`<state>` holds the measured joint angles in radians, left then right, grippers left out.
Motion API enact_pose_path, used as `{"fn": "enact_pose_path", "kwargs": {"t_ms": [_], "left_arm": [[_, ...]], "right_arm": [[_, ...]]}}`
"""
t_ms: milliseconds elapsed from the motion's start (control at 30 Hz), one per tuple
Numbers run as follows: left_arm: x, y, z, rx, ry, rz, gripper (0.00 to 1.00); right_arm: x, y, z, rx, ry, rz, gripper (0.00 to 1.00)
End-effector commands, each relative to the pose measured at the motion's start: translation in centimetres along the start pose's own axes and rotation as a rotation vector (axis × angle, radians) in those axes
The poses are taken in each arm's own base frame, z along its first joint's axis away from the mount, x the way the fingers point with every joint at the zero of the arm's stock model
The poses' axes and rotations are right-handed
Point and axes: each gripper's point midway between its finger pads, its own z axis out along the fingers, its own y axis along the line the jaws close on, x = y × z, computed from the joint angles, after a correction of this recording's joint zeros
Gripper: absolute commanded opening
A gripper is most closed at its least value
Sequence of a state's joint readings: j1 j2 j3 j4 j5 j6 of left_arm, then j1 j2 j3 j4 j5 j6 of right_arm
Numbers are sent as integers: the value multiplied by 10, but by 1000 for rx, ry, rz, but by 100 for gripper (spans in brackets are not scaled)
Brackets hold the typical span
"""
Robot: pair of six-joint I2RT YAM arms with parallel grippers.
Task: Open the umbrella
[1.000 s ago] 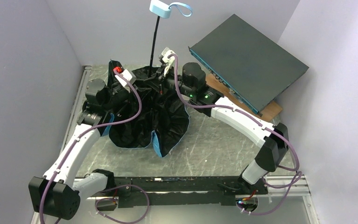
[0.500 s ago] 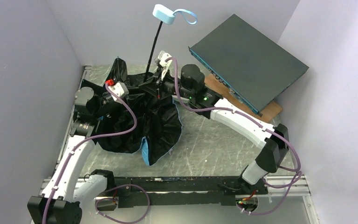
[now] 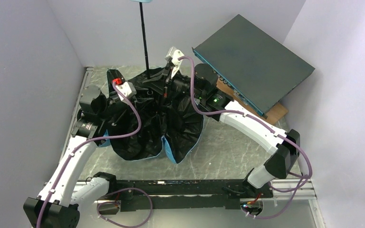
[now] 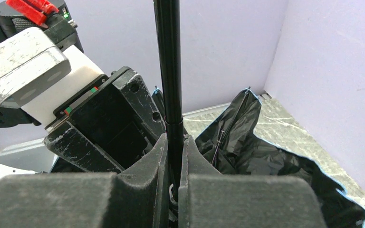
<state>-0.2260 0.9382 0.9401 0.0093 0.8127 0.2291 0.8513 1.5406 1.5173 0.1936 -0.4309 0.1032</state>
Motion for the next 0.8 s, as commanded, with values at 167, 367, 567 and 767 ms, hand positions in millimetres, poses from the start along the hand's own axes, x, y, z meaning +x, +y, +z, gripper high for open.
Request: {"fn": "enact_pose_path", "kwargs": {"t_ms": [167, 367, 567, 767], "left_arm": [[-23, -2, 0, -1, -66, -119, 59], [-37, -7, 5, 44, -100, -200, 50], [-35, 3, 12, 12, -102, -242, 45], [-52, -4, 10, 56, -133, -249, 50]], "right_arm": [[-83, 43, -24, -115, -243, -93, 0], [-77, 47, -25, -135, -229, -90, 0], [-75, 51, -25, -154, -216, -102, 0], [-61, 48, -25, -135, -180, -121, 0]]}}
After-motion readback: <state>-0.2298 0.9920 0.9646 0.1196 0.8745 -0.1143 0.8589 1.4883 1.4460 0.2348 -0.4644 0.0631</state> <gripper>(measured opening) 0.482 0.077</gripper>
